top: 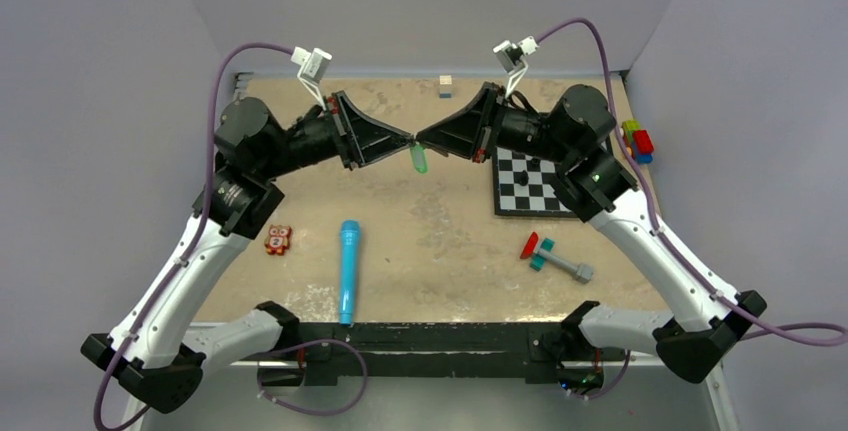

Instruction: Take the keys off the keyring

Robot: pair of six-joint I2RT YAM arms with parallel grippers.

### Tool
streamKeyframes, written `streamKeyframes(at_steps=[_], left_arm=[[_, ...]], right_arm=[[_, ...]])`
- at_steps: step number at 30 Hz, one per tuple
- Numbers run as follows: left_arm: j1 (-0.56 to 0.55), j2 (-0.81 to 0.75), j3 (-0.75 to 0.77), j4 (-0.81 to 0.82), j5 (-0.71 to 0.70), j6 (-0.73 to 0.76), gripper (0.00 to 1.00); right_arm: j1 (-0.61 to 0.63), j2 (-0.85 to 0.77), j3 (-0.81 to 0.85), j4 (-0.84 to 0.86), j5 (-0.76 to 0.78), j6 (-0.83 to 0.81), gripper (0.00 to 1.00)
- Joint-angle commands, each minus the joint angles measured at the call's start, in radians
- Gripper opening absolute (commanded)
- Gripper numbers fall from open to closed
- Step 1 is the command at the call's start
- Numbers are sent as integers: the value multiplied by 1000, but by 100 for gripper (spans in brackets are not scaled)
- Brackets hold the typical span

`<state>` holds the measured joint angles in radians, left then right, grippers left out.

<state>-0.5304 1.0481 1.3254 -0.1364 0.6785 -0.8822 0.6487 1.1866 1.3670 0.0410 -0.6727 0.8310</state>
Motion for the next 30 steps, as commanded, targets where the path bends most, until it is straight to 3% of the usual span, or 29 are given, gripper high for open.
streamKeyframes(at_steps=[1,10,12,15,18,19,23,25,27,30], left_arm=[[-14,-15,-39,76,-118,-57,0],[-28,-39,-65,150,-145,-67,0],[-28,-48,-57,139,-141,-37,15],[-27,-61,-30,45,-137,31,50],[-23,-81,20,-71,-158,132,74],[-18,-87,46,-121,-167,165,78],[0,-107,146,-278,-197,303,81],[17,-103,186,-327,-174,351,76],[42,-83,223,-356,-99,390,68],[52,-18,298,-420,48,464,64]], right_arm=[[28,7,14,112,4,41,0],[35,43,54,131,1,48,0],[34,47,74,91,-7,22,0],[31,41,97,14,-26,-29,0],[30,18,93,-39,-16,-66,0],[29,7,85,-64,-11,-72,0],[28,-29,49,-106,-13,-88,0],[28,-38,41,-127,-25,-98,0],[28,-37,48,-153,-48,-112,0],[29,-14,95,-234,-100,-158,0]])
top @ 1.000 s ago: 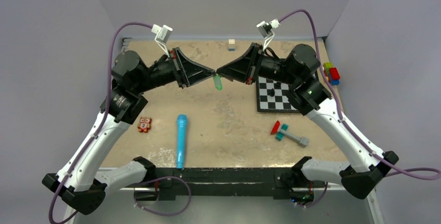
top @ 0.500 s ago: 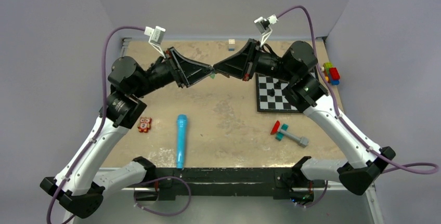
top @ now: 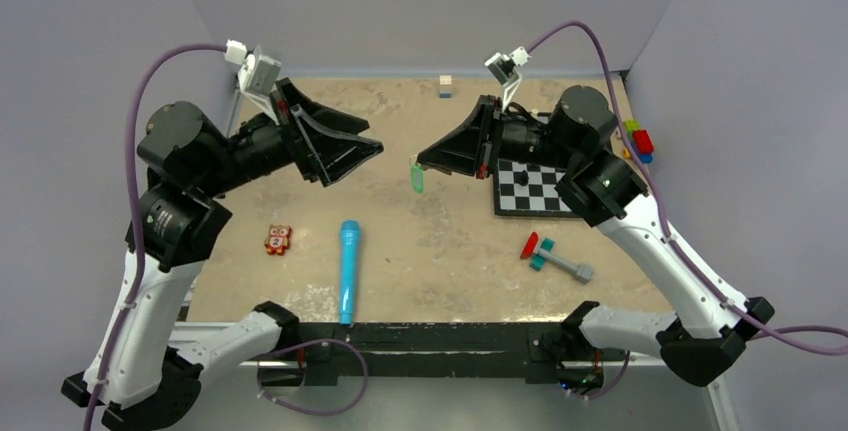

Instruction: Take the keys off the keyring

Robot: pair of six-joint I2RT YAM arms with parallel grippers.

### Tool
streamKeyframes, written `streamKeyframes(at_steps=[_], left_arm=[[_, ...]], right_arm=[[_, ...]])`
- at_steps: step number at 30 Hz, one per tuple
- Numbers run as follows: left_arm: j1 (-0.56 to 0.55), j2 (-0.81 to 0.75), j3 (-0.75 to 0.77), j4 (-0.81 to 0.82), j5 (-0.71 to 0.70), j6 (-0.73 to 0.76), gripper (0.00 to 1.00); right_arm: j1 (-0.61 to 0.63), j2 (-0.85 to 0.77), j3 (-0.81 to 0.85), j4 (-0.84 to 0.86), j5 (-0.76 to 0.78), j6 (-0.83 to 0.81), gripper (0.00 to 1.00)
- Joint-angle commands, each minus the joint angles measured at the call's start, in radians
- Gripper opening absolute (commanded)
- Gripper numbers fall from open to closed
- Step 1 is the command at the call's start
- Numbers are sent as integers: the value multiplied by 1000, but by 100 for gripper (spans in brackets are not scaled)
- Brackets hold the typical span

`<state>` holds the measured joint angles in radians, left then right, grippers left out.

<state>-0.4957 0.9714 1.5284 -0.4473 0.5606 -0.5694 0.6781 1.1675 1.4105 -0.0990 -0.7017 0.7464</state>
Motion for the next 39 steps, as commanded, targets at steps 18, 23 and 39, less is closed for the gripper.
streamKeyframes(at_steps=[18,23,39], left_arm=[[17,178,43,-49,451,106,50],[16,196,25,1,491,66,47],[7,215,-14,17,533,56,20]], right_arm=[[-1,69,154,-218,-174,-158,0],[-1,75,153,-219,-177,-159,0],[-1,83,147,-168,-190,-139,0]])
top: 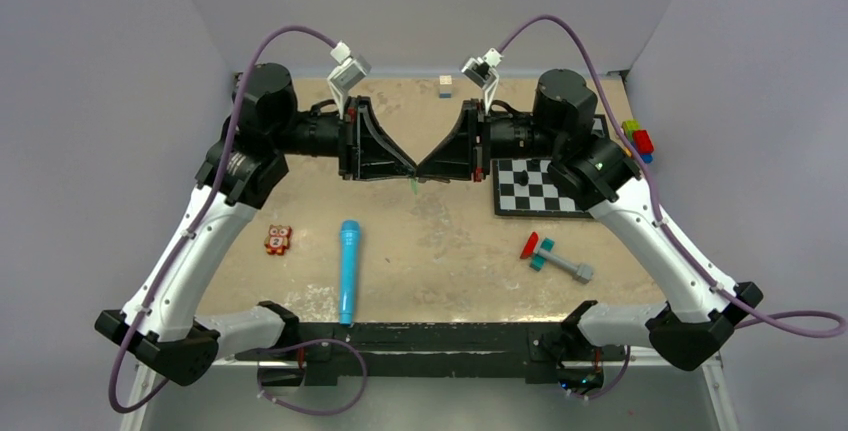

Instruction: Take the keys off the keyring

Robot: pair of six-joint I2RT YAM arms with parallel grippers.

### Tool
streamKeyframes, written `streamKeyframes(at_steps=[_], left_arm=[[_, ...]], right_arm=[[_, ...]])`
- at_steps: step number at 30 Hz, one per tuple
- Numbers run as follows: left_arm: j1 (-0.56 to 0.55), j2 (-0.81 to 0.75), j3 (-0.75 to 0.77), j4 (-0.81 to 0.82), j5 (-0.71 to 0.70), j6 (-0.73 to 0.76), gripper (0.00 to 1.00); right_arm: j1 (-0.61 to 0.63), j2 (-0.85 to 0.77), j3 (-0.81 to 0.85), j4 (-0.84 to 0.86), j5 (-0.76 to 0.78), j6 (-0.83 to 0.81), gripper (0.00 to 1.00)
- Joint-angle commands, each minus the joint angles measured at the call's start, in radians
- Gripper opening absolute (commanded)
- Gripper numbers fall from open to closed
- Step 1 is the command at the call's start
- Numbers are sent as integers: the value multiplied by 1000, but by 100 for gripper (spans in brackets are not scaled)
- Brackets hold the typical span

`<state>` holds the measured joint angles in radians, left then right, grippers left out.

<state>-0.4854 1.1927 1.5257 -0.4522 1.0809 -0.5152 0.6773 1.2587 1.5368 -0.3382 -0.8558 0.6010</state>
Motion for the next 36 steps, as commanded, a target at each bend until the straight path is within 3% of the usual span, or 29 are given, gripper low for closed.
streamKeyframes(at_steps=[1,8,20,26,31,36], left_arm=[[-4,-7,-11,20,13,2,18],[-4,-9,-12,72,45,-44,0],[-4,-5,-97,486,111,-351,0],[-4,-2,-139,611,113,-446,0],[-4,-8,-133,591,87,-442,0],[-4,-59,-157,495,-48,-416,0]], right_arm=[[-1,-8,19,80,-39,11,0],[0,-16,-30,252,-113,108,0],[0,5,-26,356,-167,180,0],[-1,7,-31,389,-169,199,0],[0,2,-27,341,-136,166,0],[-1,-11,-33,274,-62,133,0]])
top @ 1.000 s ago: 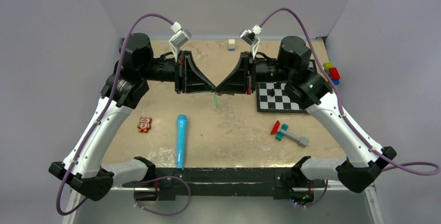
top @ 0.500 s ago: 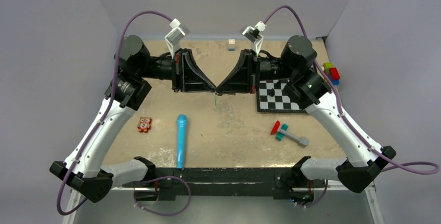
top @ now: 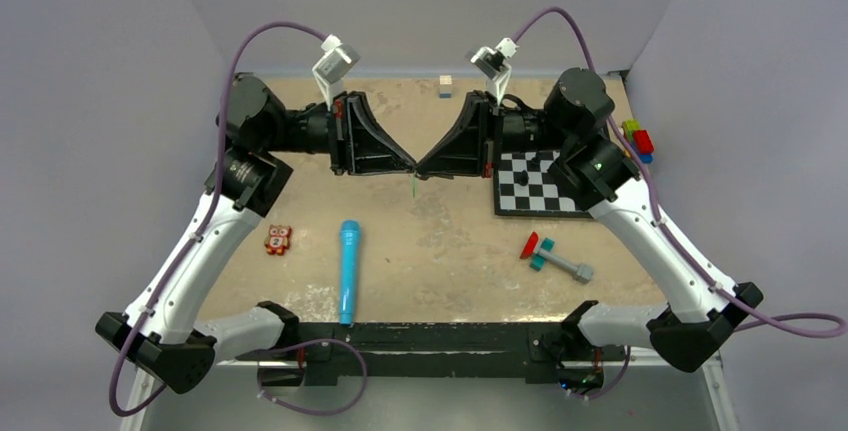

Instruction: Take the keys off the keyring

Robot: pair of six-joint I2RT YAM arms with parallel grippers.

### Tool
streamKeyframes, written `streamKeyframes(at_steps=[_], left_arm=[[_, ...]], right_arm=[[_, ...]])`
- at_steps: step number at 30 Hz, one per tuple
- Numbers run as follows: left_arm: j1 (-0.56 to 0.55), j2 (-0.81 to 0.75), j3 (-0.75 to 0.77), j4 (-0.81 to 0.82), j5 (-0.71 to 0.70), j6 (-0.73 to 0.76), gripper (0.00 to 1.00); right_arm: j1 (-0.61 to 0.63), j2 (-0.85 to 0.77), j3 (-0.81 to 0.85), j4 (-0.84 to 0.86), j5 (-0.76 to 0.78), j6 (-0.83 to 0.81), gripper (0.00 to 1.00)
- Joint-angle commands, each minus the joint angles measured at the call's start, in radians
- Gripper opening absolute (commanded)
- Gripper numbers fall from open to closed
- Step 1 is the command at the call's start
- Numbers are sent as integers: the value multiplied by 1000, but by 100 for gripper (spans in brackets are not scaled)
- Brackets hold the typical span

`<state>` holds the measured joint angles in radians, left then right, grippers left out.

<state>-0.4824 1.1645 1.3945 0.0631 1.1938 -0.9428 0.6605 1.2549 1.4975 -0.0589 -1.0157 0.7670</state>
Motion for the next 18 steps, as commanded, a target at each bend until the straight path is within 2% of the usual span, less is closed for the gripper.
streamKeyframes(at_steps=[1,9,18], left_arm=[[-8,-42,-32,-23,-181,12,0],[-15,-59,-19,-60,-289,0,0],[-25,-93,-55,-79,-447,-28,0]], right_arm=[[17,-11,-1,-3,116,-31,0],[19,-24,-13,-43,249,-59,0],[19,-11,6,-22,330,-37,0]])
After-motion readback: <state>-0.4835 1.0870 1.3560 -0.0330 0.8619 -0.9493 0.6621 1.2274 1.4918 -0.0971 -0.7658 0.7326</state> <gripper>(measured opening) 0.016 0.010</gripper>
